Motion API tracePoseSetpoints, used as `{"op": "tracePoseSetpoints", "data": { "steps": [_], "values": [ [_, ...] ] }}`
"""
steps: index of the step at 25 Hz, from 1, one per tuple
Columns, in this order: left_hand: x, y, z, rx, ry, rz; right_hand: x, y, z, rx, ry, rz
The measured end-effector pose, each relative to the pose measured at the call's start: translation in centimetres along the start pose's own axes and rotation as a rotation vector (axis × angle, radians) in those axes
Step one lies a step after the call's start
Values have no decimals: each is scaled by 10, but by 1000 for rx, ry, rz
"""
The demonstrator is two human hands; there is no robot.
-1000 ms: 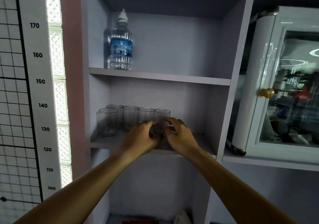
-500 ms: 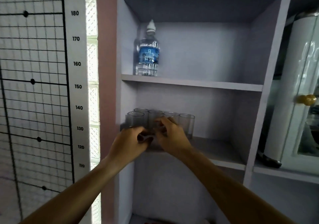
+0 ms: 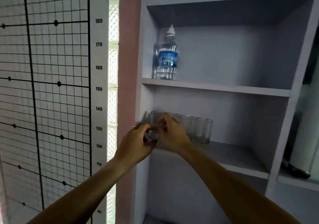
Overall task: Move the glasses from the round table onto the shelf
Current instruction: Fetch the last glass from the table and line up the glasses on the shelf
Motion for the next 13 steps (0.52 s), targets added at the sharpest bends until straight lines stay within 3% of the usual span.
{"op": "tracePoseSetpoints", "data": {
  "steps": [5,13],
  "values": [
    [-4,9,26,58,14,69,30,-39,-7,-43,-89,99],
    [-10,61,111,240,148,11,75,-129,19,39,46,259]
  ]
}}
Point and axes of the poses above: each hand's wrist, its own x-axis away from the middle knuckle, its own y-axis out of the palm, z = x × y, the point moved 7 cm from there along -x, towards the middle knuckle, and after that the axes turned 10 degrees about -x, right-handed, at the moved point
